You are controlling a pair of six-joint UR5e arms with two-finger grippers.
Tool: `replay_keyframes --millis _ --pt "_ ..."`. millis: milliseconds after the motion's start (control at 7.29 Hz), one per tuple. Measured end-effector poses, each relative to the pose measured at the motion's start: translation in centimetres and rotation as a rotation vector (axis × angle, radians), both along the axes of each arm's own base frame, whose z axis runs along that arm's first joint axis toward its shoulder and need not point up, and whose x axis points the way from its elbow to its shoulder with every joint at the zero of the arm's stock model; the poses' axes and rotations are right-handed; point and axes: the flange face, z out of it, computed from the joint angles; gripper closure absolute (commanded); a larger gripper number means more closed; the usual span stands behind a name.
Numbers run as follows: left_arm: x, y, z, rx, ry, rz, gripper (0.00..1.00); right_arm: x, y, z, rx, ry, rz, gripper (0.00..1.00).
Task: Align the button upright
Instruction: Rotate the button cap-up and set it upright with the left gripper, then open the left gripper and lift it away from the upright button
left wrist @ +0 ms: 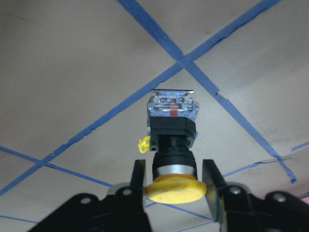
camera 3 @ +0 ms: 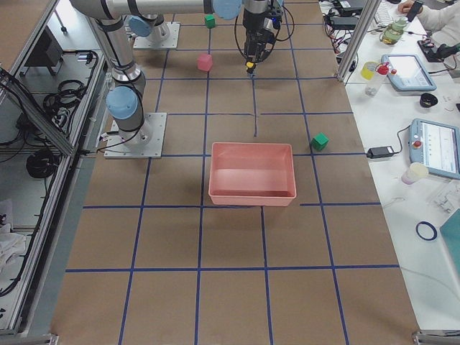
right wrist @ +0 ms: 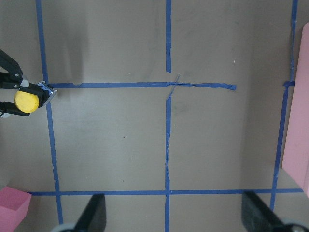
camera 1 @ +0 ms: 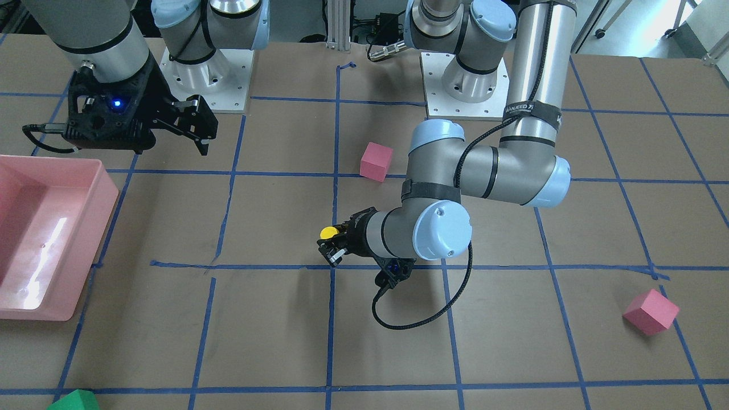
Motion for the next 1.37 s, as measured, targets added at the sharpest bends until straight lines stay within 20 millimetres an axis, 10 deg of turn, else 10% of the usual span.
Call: replay_keyframes --millis 411,686,823,1371 --pt "0.0 -0.4 -0.7 -0.005 -0.003 -0.016 0.86 0.0 0.0 0.0 0.000 0.000 0.001 0.00" --pt "0.1 -0.2 -0.9 -0.008 -0.001 -0.026 0.22 0.0 0.0 0.1 -0.004 0.000 0.003 0.00" --pt "0.2 0.0 -1.0 -0.011 -0.006 -0.031 0.05 0.0 0.0 0.1 -0.006 0.000 0.004 0.00" --pt "0.6 0.1 0.6 -0.054 -0.043 -0.054 0.00 0.0 0.1 0.0 0.002 -0.001 0.006 0.00"
